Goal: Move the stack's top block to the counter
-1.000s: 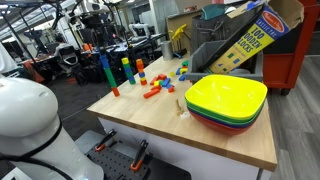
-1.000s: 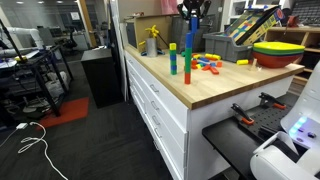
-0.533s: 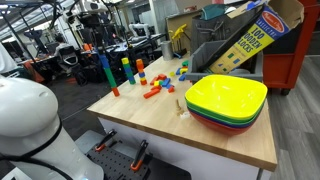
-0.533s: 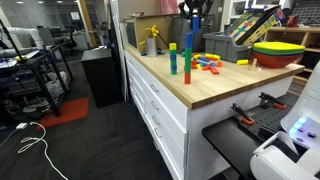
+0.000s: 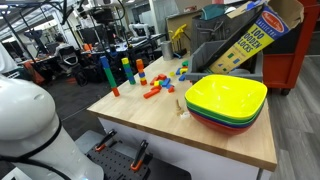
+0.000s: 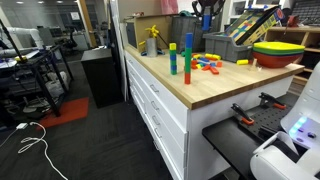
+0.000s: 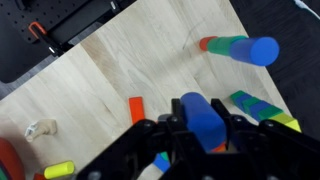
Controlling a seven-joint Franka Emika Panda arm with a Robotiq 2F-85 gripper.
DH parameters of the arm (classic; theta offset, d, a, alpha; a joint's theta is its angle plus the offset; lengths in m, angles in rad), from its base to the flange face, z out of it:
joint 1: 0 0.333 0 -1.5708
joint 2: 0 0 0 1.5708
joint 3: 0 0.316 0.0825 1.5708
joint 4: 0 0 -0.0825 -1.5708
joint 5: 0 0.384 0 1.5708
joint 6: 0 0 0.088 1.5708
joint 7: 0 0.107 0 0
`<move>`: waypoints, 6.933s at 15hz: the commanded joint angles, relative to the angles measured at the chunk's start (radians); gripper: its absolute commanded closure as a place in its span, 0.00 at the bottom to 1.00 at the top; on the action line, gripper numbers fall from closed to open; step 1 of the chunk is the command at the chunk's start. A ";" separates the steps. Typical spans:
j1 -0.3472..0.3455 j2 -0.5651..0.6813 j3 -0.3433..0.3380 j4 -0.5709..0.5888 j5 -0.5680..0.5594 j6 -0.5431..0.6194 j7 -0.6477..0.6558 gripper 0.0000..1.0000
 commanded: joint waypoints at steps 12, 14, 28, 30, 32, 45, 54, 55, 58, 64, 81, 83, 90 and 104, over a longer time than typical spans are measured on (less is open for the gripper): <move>-0.102 0.120 -0.069 -0.045 -0.028 0.170 0.122 0.67; -0.101 0.126 -0.069 -0.045 -0.029 0.172 0.136 0.67; -0.124 0.347 -0.161 0.113 0.089 0.139 0.279 0.92; -0.135 0.384 -0.191 0.136 0.098 0.139 0.293 0.92; -0.144 0.410 -0.217 0.140 0.083 0.173 0.300 0.92; -0.207 0.417 -0.323 -0.094 0.108 0.453 0.238 0.92; -0.236 0.369 -0.356 -0.238 0.116 0.545 0.215 0.92; -0.240 0.355 -0.355 -0.255 0.127 0.538 0.201 0.92; -0.251 0.307 -0.359 -0.310 0.161 0.525 0.148 0.92; -0.270 0.272 -0.364 -0.348 0.140 0.553 0.131 0.92; -0.259 0.203 -0.327 -0.506 0.112 0.788 0.057 0.19; -0.264 0.172 -0.326 -0.504 0.098 0.771 0.057 0.05; -0.259 0.019 -0.283 -0.432 0.024 0.570 0.038 0.00; -0.163 -0.036 -0.149 -0.099 -0.020 0.111 -0.268 0.00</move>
